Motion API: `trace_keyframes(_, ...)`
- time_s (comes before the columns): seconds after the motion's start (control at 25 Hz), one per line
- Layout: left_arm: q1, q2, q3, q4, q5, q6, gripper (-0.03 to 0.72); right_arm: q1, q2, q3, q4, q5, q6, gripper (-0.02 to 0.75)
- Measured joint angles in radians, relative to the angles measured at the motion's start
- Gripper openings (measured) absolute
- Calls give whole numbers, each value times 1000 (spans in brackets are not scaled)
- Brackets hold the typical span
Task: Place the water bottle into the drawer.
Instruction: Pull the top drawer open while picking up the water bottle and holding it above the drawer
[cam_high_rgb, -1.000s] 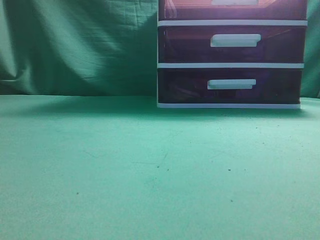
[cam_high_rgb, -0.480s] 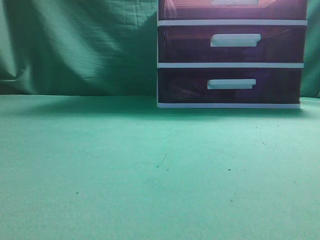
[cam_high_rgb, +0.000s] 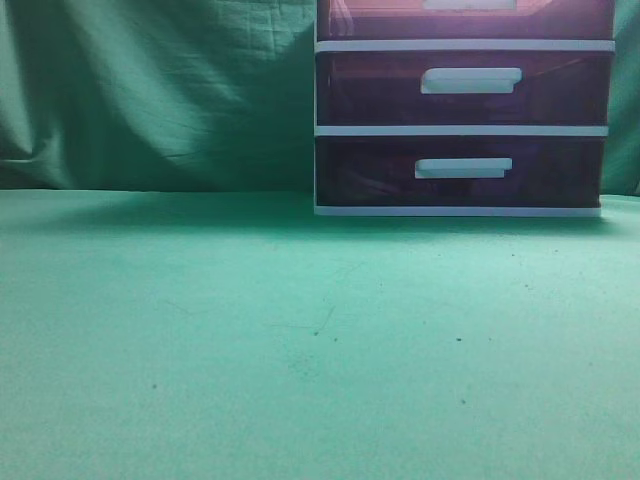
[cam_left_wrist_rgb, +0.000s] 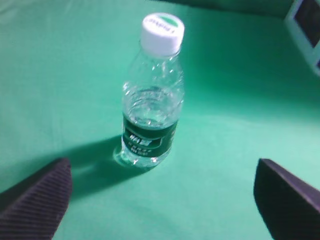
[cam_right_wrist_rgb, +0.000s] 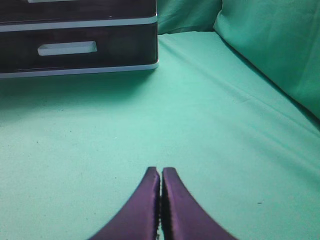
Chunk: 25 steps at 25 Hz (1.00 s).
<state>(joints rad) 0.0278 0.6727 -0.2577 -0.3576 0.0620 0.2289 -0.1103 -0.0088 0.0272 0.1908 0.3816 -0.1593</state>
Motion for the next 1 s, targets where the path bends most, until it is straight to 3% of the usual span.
trace_keyframes(0.16, 0, 163, -39, 0, -41, 0, 642, 0, 0, 0, 0, 0, 0, 0)
trace_keyframes(0.68, 0, 714, -343, 0, -79, 0, 642, 0, 0, 0, 0, 0, 0, 0)
trace_keyframes(0.72, 0, 746, -359, 0, -81, 0, 594, 0, 0, 0, 0, 0, 0, 0)
trace_keyframes(0.8, 0, 796, -394, 0, -89, 0, 594, 0, 0, 0, 0, 0, 0, 0)
trace_keyframes(0.84, 0, 817, -408, 0, -96, 0, 551, 0, 0, 0, 0, 0, 0, 0)
trace_keyframes(1.0, 0, 862, -426, 0, -156, 0, 545, 0, 0, 0, 0, 0, 0, 0)
